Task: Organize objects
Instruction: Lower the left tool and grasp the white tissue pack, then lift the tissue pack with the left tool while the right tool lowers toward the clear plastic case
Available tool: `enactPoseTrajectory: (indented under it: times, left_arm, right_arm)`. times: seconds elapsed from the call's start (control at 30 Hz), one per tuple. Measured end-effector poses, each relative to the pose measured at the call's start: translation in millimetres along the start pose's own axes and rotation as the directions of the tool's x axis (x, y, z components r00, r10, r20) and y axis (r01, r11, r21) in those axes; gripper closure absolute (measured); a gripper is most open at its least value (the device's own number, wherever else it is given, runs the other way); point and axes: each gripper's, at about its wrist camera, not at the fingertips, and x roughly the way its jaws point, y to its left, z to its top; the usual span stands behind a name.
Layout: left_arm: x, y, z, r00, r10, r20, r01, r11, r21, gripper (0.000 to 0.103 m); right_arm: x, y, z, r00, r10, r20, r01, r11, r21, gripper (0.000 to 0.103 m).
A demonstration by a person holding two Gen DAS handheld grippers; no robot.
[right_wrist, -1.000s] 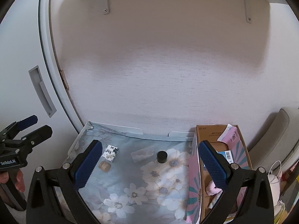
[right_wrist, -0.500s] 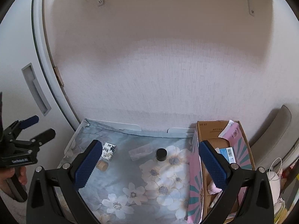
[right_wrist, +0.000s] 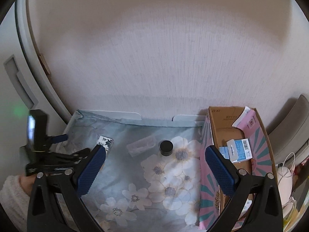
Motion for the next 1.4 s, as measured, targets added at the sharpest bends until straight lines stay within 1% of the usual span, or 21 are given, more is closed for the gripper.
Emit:
enactPoseTrajectory:
  times: [0.03,0.1,0.2,0.23,0.27,0.3,0.33,0.4,0.43,0.47,0.6,0.83,0.97,1.17,1.33,1.4]
  left_arm:
    - [11,-1,2,1.0,-0.001,-0.018,0.002,1.0,0.002,0.007]
    - [34,-2,6,0.998,-0.009,-0.064,0.009,1.0,-0.007,0.016]
    - [57,-4,6,0.994,0.005,-0.111,-0.005,1.0,-0.001,0.02]
    - [62,-5,6,0.993,0.011,-0.119,-0.01,1.0,0.007,0.021]
    - [66,-6,4,0.992,0.017,-0.124,-0.015,1.0,0.017,0.027]
    - [69,-8,3,0.991,0.021,-0.129,-0.018,0.999,0.029,0.03]
    - [69,-10,2,0.993,0.032,-0.118,-0.027,0.999,0.046,0.032]
    - [68,-14,1,0.993,0.044,-0.108,-0.036,0.997,0.072,0.047]
    - [67,-15,1,0.994,0.044,-0.104,-0.036,0.996,0.08,0.05]
    - [66,-16,1,0.994,0.044,-0.102,-0.035,0.996,0.087,0.057]
    - [65,-15,1,0.994,0.045,-0.101,-0.035,0.995,0.093,0.059]
    - [54,-3,1,0.996,0.04,-0.083,-0.036,0.998,0.05,0.059]
    - [40,1,2,0.997,0.039,-0.061,-0.037,0.999,0.033,0.059]
    - [-5,0,3,0.999,0.037,0.028,-0.038,0.999,0.007,0.059]
    - [-50,-6,0,0.994,0.039,0.105,-0.038,0.999,-0.009,0.059]
    - [-64,-7,2,0.991,0.037,0.132,-0.035,0.999,-0.017,0.059]
  right_arm:
    - [5,-1,-1,1.0,-0.005,-0.009,0.005,1.0,0.001,0.0]
    - [11,-2,-2,1.0,-0.011,-0.022,0.011,1.0,0.005,0.0]
    - [22,-4,-4,0.999,-0.013,-0.045,0.013,1.0,0.014,0.0]
    - [24,-5,-5,0.999,-0.014,-0.05,0.015,1.0,0.015,0.0]
    - [26,-6,-6,0.998,-0.015,-0.055,0.016,1.0,0.016,0.0]
    - [28,-7,-6,0.998,-0.016,-0.059,0.017,1.0,0.018,0.0]
    - [30,-7,-6,0.998,-0.017,-0.061,0.018,1.0,0.019,0.0]
    - [33,-9,-7,0.998,-0.02,-0.064,0.021,1.0,0.023,0.0]
    - [34,-10,-7,0.998,-0.019,-0.066,0.021,0.999,0.026,0.0]
    - [37,-11,-7,0.997,-0.016,-0.07,0.018,0.999,0.029,0.0]
    - [43,-10,-6,0.997,-0.003,-0.08,0.006,1.0,0.029,0.0]
    - [43,-5,-2,0.997,0.014,-0.07,-0.013,1.0,0.016,0.0]
    - [42,-1,-3,0.997,0.024,-0.07,-0.024,1.0,0.004,0.0]
    - [31,3,0,0.998,0.041,-0.051,-0.043,0.999,-0.022,0.0]
    - [22,9,4,0.997,0.064,-0.042,-0.066,0.997,-0.037,0.0]
    - [18,9,5,0.995,0.09,-0.046,-0.091,0.996,-0.025,0.0]
